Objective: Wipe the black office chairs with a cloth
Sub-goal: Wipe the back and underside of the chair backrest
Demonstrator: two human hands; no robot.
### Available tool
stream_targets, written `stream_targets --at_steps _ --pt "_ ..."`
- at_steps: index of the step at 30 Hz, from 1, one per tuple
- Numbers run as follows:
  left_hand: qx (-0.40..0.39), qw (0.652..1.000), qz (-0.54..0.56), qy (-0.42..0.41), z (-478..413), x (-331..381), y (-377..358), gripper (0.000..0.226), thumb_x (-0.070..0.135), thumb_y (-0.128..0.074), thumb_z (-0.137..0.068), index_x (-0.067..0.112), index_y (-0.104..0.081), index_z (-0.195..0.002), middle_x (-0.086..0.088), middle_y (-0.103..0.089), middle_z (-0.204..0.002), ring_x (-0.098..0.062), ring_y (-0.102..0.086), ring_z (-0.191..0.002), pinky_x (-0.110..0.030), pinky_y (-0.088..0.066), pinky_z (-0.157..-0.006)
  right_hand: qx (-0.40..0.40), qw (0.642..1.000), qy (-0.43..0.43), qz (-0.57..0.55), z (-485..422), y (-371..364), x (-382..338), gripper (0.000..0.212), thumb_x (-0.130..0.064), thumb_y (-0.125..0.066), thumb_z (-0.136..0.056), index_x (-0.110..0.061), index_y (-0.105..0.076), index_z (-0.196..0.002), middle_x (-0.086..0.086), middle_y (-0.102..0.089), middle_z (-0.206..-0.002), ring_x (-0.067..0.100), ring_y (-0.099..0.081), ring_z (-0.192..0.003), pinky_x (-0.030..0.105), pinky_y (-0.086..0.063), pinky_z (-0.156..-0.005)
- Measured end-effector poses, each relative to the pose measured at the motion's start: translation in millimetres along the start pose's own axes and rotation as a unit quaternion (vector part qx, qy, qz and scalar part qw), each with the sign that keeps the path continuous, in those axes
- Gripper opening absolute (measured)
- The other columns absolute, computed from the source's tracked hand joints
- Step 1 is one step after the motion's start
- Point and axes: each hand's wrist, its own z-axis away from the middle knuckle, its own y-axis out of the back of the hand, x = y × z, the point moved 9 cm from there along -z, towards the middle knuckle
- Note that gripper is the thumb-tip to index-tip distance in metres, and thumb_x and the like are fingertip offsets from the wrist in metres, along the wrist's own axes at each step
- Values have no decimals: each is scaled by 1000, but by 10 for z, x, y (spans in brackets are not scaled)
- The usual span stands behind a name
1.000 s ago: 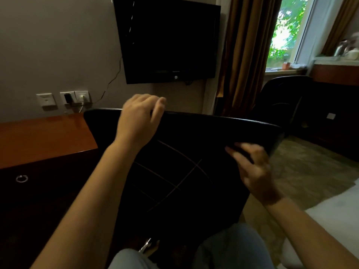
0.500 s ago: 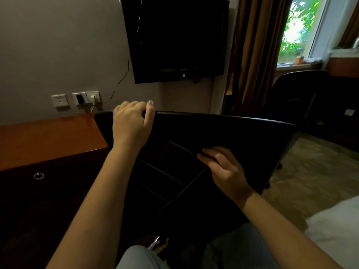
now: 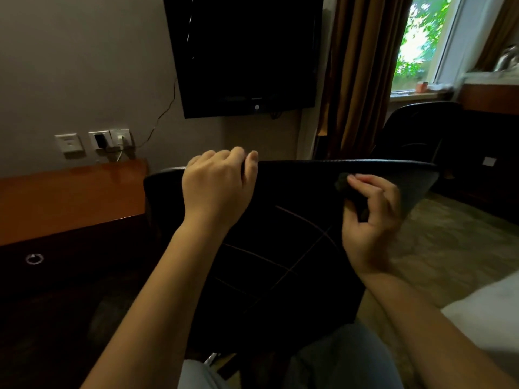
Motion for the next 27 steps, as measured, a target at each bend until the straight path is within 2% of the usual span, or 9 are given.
stream_targets --at_steps 4,7,9,11,13,16,19,23,27 --pt "-23 997 44 -67 -112 49 70 37 36 -37 -99 15 -64 -85 13 -42 -54 -8 -36 -44 -15 -18 -45 -60 996 41 -42 111 -412 -432 19 -2 -61 -89 -2 -69 -107 13 -60 -108 22 -55 -104 26 -42 -98" --pt "-85 994 58 -41 -156 -188 -15 55 49 -24 -97 16 -58 -70 13 -35 -48 -7 -35 -40 -19 -29 -45 -138 984 104 -49 322 -651 -547 22 -14 -53 -98 -1 -70 -101 10 -60 -106 25 -56 -100 32 -48 -93" --pt "-75 996 44 -13 -111 -340 -11 58 51 -22 -97 18 -48 -58 10 -33 -45 -13 -34 -38 -20 -27 -44 -151 983 103 -32 377 -607 -395 18 -11 -55 -96 -5 -70 -104 11 -62 -105 26 -56 -99 32 -45 -94" --pt "-24 999 26 6 -45 -391 61 52 44 -26 -99 22 -39 -53 8 -33 -44 -16 -32 -36 -17 -20 -44 -121 991 65 2 358 -439 -107 19 -10 -55 -92 -7 -67 -106 13 -60 -105 28 -54 -98 28 -40 -95" --pt "8 1000 19 19 7 -394 98 50 38 -31 -99 24 -39 -52 7 -34 -45 -16 -31 -37 -15 -17 -44 -69 997 9 29 298 -221 226 17 -10 -52 -91 -7 -60 -106 18 -56 -108 30 -50 -100 17 -32 -100" --pt "21 999 26 26 49 -404 94 56 37 -31 -100 18 -49 -50 6 -37 -45 -15 -33 -37 -16 -18 -43 -2 995 -92 41 231 47 637 20 -7 -52 -86 1 -55 -104 32 -54 -106 29 -47 -104 5 -26 -100" --pt "33 998 22 39 56 -395 99 59 38 -32 -99 14 -59 -53 4 -41 -45 -17 -36 -38 -17 -20 -44 19 991 -130 36 209 109 696 18 2 -57 -84 10 -58 -99 33 -55 -100 26 -48 -97 1 -28 -93" --pt "29 998 21 45 60 -382 74 60 39 -30 -99 14 -60 -53 4 -41 -45 -17 -38 -37 -17 -21 -43 10 996 -88 0 223 -118 188 16 3 -61 -81 6 -62 -97 23 -57 -100 25 -52 -100 10 -34 -97" --pt "36 998 12 43 72 -372 88 58 38 -32 -98 15 -58 -52 4 -42 -45 -17 -38 -38 -16 -16 -44 -132 987 56 -67 359 -705 -698 15 -3 -62 -85 -7 -66 -99 13 -60 -102 23 -56 -96 24 -45 -93"
